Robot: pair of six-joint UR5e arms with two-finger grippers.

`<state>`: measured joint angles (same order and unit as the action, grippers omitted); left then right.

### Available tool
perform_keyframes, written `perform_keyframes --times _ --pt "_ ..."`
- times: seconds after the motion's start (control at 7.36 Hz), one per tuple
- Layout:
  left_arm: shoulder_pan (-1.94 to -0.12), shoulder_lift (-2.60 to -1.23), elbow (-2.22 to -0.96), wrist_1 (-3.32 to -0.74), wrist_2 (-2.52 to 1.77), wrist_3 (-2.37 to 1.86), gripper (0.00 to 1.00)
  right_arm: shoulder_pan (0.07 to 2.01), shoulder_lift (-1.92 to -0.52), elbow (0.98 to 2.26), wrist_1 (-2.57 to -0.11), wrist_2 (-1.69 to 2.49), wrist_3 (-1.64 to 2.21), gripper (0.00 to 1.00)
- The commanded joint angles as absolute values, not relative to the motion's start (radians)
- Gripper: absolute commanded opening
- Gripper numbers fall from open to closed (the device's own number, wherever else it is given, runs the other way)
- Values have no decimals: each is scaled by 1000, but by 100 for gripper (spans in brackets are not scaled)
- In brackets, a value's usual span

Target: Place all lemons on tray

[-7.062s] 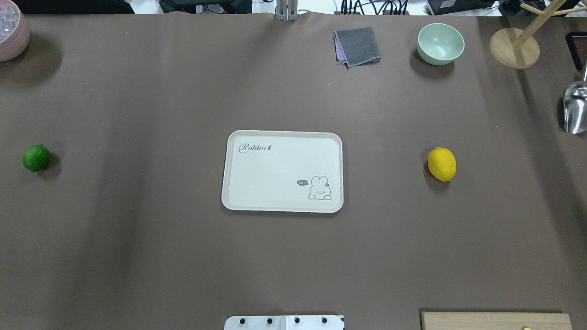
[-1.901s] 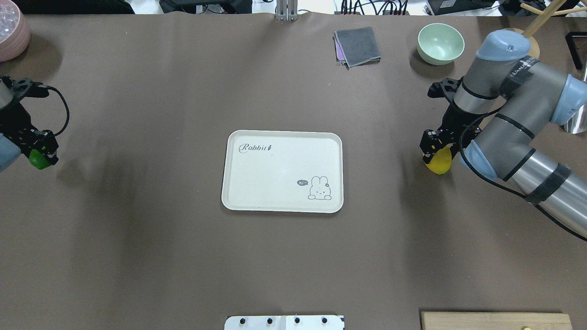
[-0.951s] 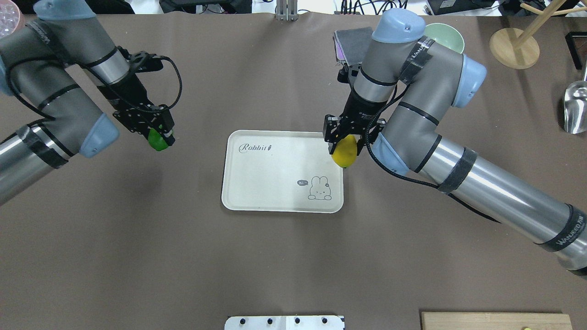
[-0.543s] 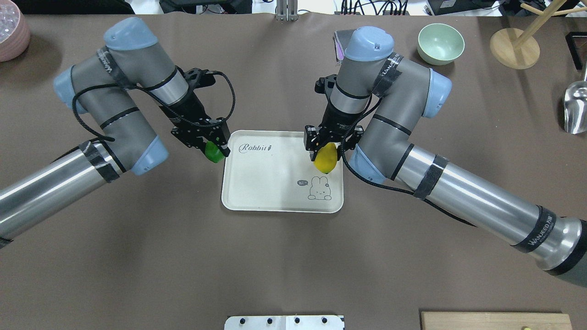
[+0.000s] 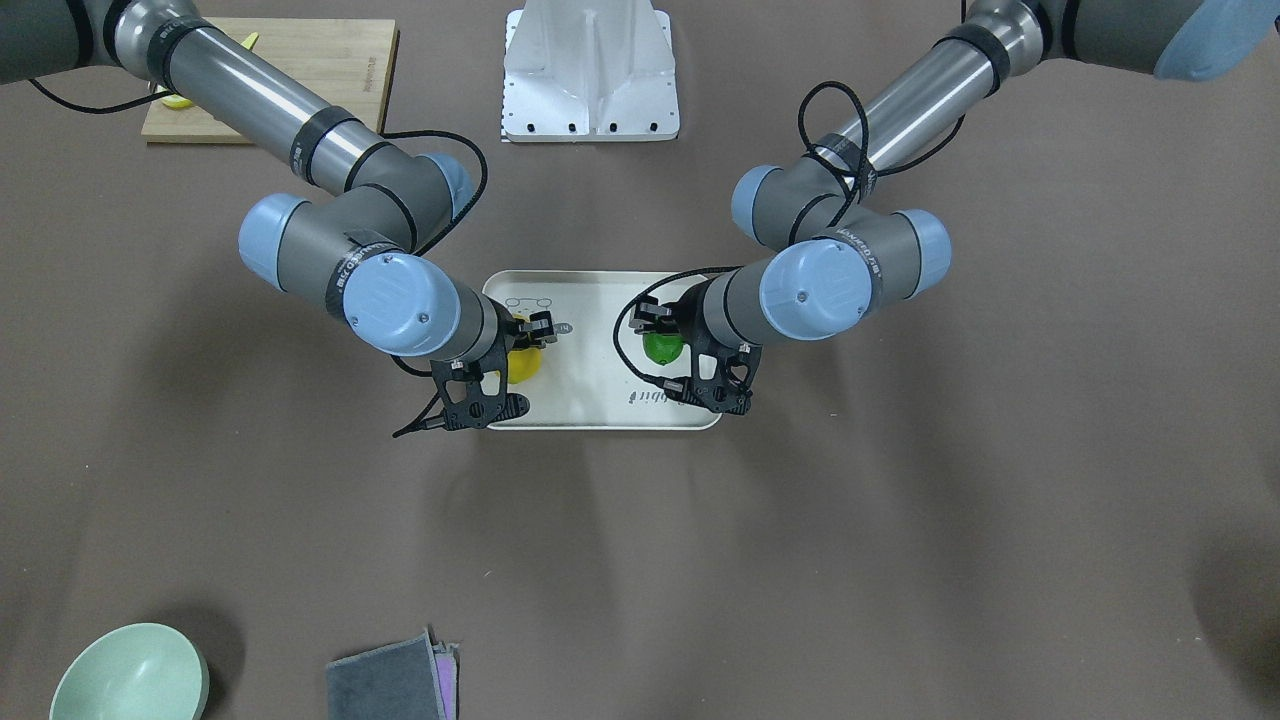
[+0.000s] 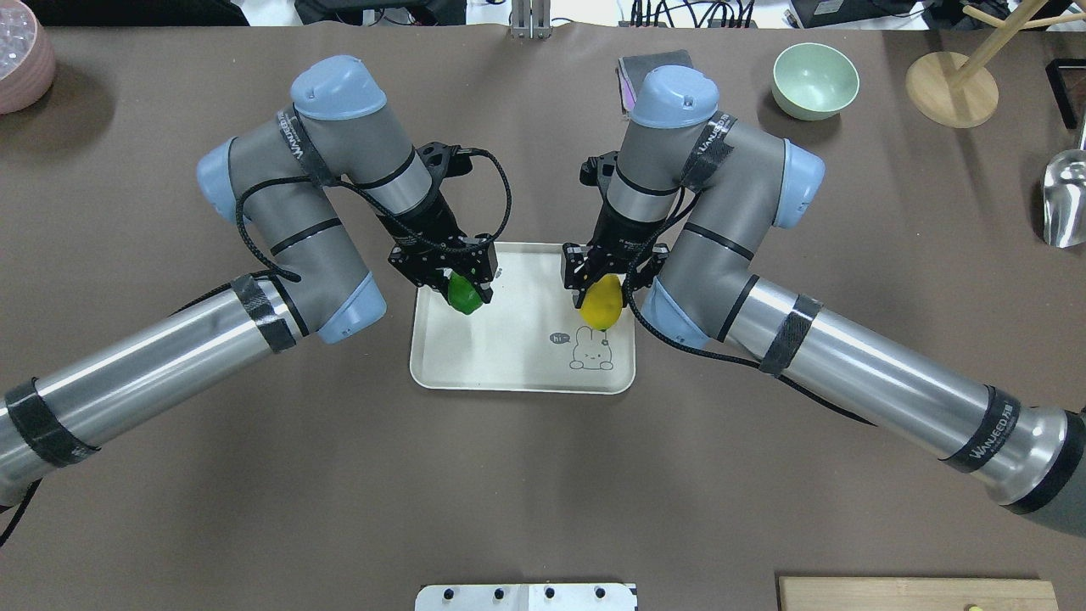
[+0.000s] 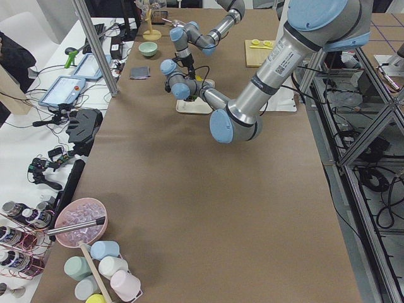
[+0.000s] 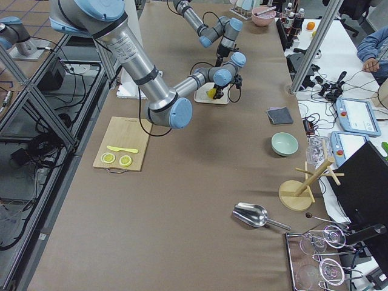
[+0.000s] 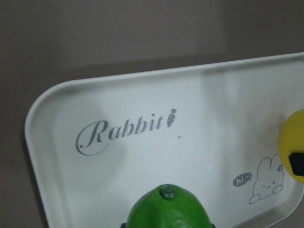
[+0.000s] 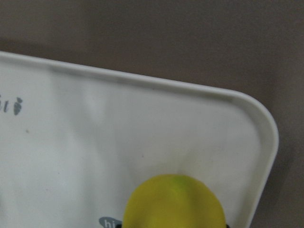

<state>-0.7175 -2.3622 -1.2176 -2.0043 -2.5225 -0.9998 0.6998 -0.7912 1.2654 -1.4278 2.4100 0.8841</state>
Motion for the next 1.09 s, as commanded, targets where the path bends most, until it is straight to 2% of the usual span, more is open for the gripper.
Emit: perform_keyframes --times 0.0,0.27,0.54,0.68,0.95 --pt "-710 -2340 -1218 -2009 -2522 -1003 98 710 -785 1262 -1427 2411 887 100" --pt "-735 -2253 -1291 -2011 -2522 -990 98 783 -787 1264 -1427 2449 887 100" --pt "-898 -2168 -1377 -1973 -2549 -991 98 889 -843 1285 -1407 2528 868 100" --pt "-985 -2145 -1432 -1891 -2577 -989 98 928 -909 1314 -1332 2571 845 100" --pt "-1102 -2044 -1576 -1720 -2554 -907 98 994 -1159 1487 -1256 2620 727 100"
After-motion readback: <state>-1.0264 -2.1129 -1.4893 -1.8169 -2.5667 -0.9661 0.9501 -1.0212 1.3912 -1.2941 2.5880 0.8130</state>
